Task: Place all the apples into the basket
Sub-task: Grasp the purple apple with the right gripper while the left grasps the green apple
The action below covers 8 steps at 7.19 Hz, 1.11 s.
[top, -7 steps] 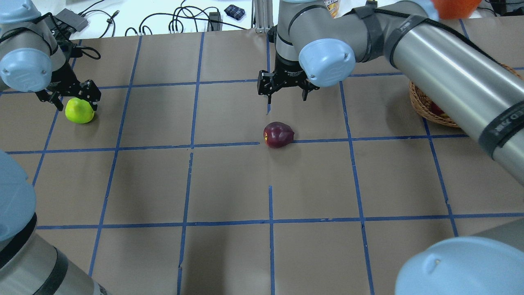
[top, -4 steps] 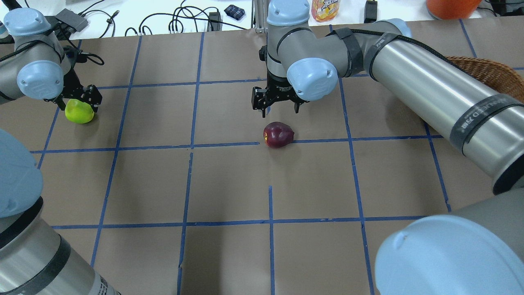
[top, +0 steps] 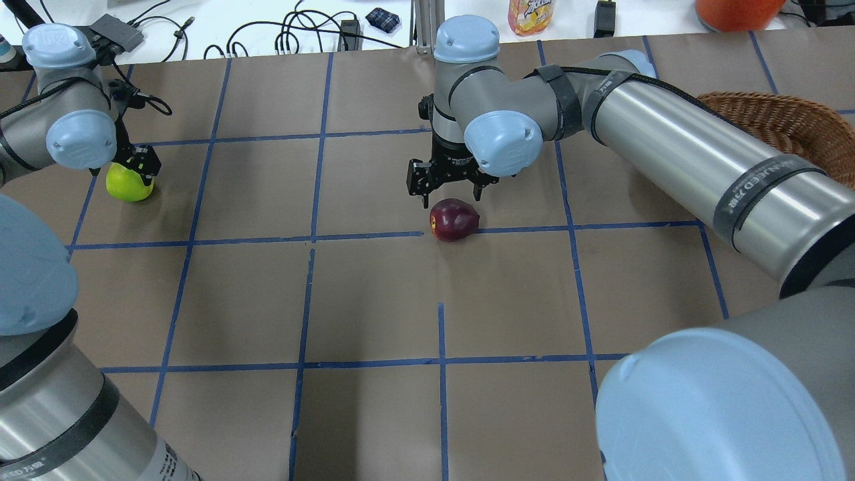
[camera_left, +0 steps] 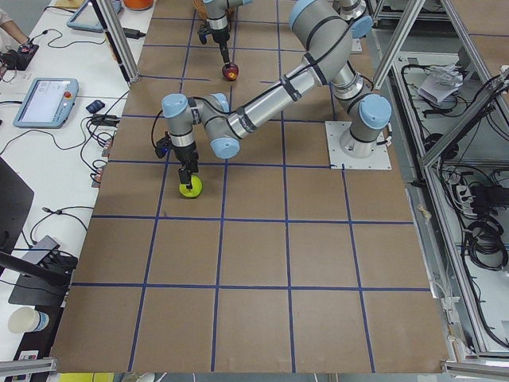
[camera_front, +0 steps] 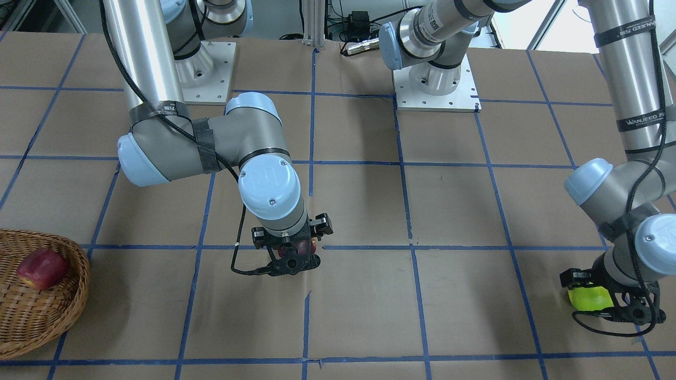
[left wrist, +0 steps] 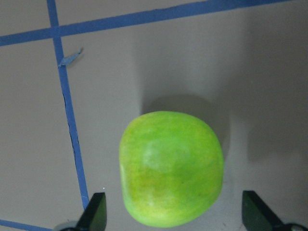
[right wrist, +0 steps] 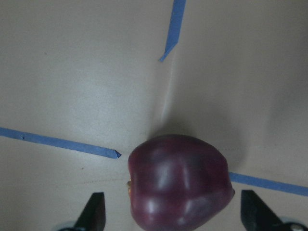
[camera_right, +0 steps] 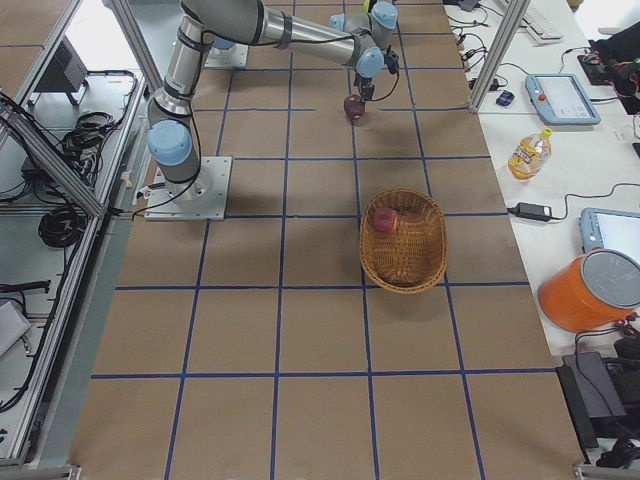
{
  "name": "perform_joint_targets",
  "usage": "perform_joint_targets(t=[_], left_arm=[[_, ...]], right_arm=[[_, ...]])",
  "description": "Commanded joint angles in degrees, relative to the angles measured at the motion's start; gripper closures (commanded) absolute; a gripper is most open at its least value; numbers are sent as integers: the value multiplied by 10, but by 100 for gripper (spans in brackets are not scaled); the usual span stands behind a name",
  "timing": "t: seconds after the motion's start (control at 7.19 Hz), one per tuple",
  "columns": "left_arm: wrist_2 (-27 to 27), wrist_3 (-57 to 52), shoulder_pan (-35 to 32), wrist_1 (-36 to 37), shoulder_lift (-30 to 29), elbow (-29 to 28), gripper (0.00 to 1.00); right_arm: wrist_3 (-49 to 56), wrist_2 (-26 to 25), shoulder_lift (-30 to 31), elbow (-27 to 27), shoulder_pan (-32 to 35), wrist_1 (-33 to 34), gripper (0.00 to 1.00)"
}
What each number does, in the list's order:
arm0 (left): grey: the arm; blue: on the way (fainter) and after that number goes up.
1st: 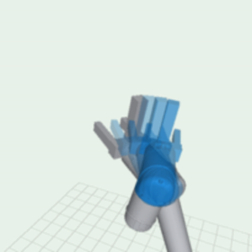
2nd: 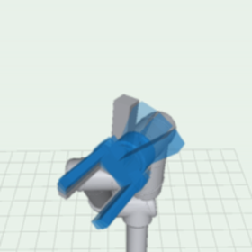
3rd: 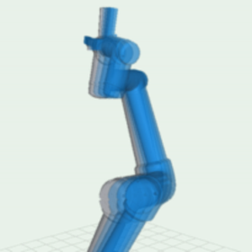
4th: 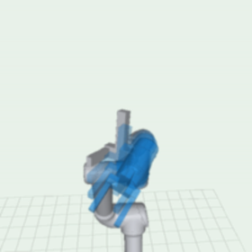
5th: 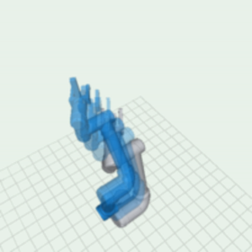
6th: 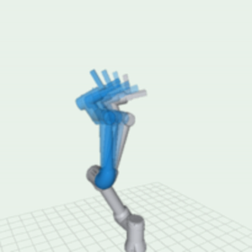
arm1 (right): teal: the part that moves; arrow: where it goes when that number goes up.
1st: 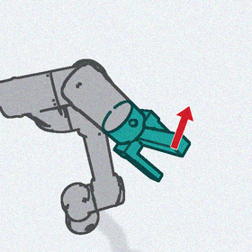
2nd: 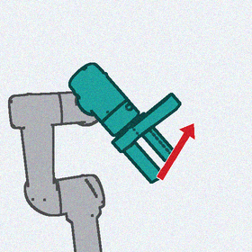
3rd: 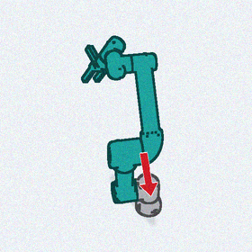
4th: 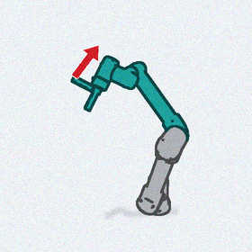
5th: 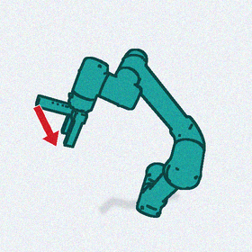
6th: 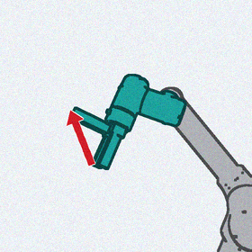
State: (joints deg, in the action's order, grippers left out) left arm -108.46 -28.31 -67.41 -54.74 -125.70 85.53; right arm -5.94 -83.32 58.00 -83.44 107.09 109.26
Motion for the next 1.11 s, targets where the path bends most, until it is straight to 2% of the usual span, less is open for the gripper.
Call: perform_joint_targets(t=[0.0, 0.28, 0.56, 0.7, 0.84, 0.97], left_arm=[[-1, -3, 0, 2, -9, 0, 0], [0, -3, 0, 22, -17, -1, 0], [2, 1, 0, 28, -20, -1, 0], [2, -1, 1, 28, -23, -1, 5], [-1, -3, 0, 20, -21, 2, 33], [-1, -4, 0, 13, -17, 5, 48]], right_arm=[[13, -1, -13, -4, 0, 15, 0], [17, -5, -22, -22, 0, 69, 0], [29, -7, -26, -28, 0, 70, 0], [29, -7, -27, -46, 0, 73, 0], [26, -7, -25, -64, -1, 89, 0], [28, -7, -23, -64, -1, 96, 10]])
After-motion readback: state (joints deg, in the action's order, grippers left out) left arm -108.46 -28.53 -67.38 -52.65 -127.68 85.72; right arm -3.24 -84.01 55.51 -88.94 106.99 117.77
